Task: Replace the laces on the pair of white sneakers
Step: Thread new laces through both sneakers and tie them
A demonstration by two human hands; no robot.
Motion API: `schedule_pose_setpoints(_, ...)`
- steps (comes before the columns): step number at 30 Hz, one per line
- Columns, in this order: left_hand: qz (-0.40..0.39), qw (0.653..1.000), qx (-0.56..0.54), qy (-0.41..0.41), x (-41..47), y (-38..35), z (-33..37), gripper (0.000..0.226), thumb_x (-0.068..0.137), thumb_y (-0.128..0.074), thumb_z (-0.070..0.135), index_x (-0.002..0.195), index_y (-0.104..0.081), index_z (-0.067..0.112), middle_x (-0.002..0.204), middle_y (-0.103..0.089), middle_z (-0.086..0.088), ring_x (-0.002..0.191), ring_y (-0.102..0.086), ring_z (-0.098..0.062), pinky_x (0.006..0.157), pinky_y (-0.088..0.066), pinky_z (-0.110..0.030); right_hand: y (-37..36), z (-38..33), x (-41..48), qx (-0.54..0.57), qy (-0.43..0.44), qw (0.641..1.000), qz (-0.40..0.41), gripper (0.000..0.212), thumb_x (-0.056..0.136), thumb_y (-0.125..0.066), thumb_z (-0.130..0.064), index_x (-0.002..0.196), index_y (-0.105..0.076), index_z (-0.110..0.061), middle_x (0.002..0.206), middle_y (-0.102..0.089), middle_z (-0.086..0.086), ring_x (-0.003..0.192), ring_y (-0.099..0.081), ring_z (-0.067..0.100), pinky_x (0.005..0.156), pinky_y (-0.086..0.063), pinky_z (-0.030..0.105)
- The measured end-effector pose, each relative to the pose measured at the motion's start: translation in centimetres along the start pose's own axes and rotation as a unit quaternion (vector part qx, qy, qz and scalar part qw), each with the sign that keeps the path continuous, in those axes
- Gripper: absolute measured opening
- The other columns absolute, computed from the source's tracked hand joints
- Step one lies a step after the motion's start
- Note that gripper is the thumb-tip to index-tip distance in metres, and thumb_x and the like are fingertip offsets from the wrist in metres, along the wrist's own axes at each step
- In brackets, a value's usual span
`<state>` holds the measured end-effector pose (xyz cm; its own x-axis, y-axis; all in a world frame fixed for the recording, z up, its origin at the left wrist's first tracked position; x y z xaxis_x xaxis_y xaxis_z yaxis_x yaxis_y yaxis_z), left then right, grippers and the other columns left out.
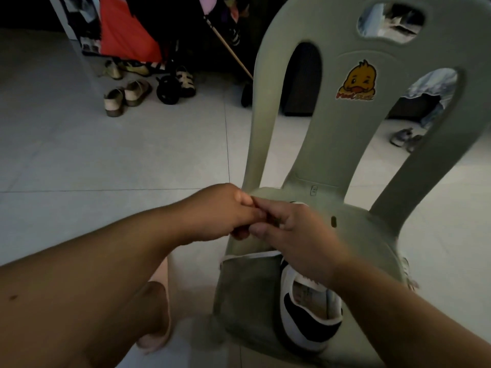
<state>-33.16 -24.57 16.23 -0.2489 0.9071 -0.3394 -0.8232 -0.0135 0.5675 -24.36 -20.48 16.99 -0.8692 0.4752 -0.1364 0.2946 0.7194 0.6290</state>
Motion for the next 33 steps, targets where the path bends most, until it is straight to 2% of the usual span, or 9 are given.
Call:
schedule_pose_setpoints(2,0.0,1.0,-0.012,0.002,0.1,0.2,0.2,0.029,0.091,-0.055,0.04,0.076,-0.069,0.019,0.059,-0.063,0.006,0.052,-0.054,-0.003,0.058,-0.046,-0.022,0.7,0.5,-0.1,0.03,-0.014,0.999,0.028,0.013,0.091,-0.059,-0.031,0.095,-0.07,-0.037,0.084,-0.071,-0.016,0.08,-0.065,0.001,0.079,-0.054,0.025)
schedule_pose_setpoints(5,0.014,0.995,-0.098,0.011,0.1,0.9,0.5,0.032,0.093,-0.053,0.037,0.076,-0.069,0.015,0.057,-0.062,0.002,0.048,-0.051,-0.004,0.055,-0.044,-0.022,2.1,2.0,-0.4,0.083,-0.059,0.992,0.073,0.014,0.09,-0.061,-0.028,0.079,-0.069,-0.031,0.069,-0.069,-0.014,0.063,-0.061,-0.003,0.06,-0.047,0.011)
schedule_pose_setpoints(11,0.013,0.936,-0.349,0.05,0.4,1.5,-0.4,0.024,0.095,-0.05,0.026,0.083,-0.067,0.012,0.062,-0.06,0.0,0.062,-0.06,-0.013,0.062,-0.047,-0.03,3.0,5.2,-1.4,0.246,-0.133,0.957,0.075,0.018,0.093,-0.055,-0.022,0.085,-0.071,-0.018,0.069,-0.067,-0.002,0.069,-0.062,0.013,0.073,-0.049,0.031)
schedule_pose_setpoints(14,-0.014,0.964,-0.265,0.025,0.8,0.1,0.4,0.021,0.096,-0.049,0.016,0.095,-0.069,0.023,0.081,-0.07,0.005,0.072,-0.064,-0.008,0.067,-0.049,-0.028,2.8,5.7,-1.9,0.323,-0.145,0.934,0.05,0.019,0.093,-0.053,-0.019,0.089,-0.071,-0.013,0.075,-0.065,0.007,0.077,-0.059,0.024,0.084,-0.047,0.043)
schedule_pose_setpoints(18,-0.068,0.972,-0.221,-0.03,1.2,-2.6,3.3,0.03,0.096,-0.048,0.019,0.104,-0.064,0.042,0.093,-0.07,0.021,0.082,-0.063,0.007,0.073,-0.044,-0.024,2.5,5.7,-2.3,0.367,-0.154,0.917,0.024,0.023,0.094,-0.05,-0.019,0.084,-0.071,-0.016,0.071,-0.063,0.003,0.075,-0.057,0.02,0.082,-0.044,0.04)
schedule_pose_setpoints(25,-0.136,0.947,-0.276,-0.089,2.1,-4.2,6.1,0.022,0.081,-0.053,0.028,0.084,-0.074,0.032,0.107,-0.068,-0.004,0.101,-0.063,-0.02,0.09,-0.052,-0.033,2.3,6.1,-2.9,0.428,-0.152,0.891,-0.005,0.02,0.091,-0.055,-0.015,0.083,-0.073,-0.012,0.075,-0.062,0.008,0.073,-0.056,0.019,0.092,-0.043,0.044)
schedule_pose_setpoints(28,-0.145,0.942,-0.286,-0.094,2.6,-4.7,6.4,0.021,0.082,-0.052,0.028,0.076,-0.072,0.031,0.109,-0.068,0.0,0.111,-0.061,-0.025,0.095,-0.051,-0.037,2.8,6.4,-3.5,0.412,-0.159,0.897,0.001,0.016,0.082,-0.06,-0.022,0.079,-0.074,-0.013,0.078,-0.066,0.008,0.079,-0.061,0.022,0.094,-0.048,0.042)
schedule_pose_setpoints(31,-0.123,0.948,-0.279,-0.093,3.2,-4.8,6.5,0.023,0.088,-0.047,0.032,0.085,-0.067,0.022,0.112,-0.066,-0.013,0.112,-0.059,-0.031,0.099,-0.048,-0.045,3.9,7.5,-4.1,0.386,-0.168,0.906,0.046,0.017,0.088,-0.06,-0.021,0.091,-0.074,-0.013,0.09,-0.072,0.008,0.09,-0.067,0.024,0.09,-0.053,0.038)
schedule_pose_setpoints(33,-0.082,0.95,-0.29,-0.079,3.8,-4.6,6.5,0.024,0.093,-0.043,0.027,0.089,-0.063,0.014,0.097,-0.068,-0.014,0.108,-0.061,-0.033,0.099,-0.049,-0.042,5.0,8.8,-4.6,0.336,-0.19,0.917,0.103,0.016,0.09,-0.06,-0.022,0.096,-0.073,-0.018,0.091,-0.073,0.003,0.09,-0.068,0.02,0.081,-0.054,0.031)
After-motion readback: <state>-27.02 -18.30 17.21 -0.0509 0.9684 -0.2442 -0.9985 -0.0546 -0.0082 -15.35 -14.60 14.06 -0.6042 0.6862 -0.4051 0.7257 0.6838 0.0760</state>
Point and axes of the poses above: each hand's wrist, its own x-axis towards the middle knuckle, its own y-axis out of the back of the hand, z = x × y, the point moved 9 cm from there along x, towards the middle knuckle
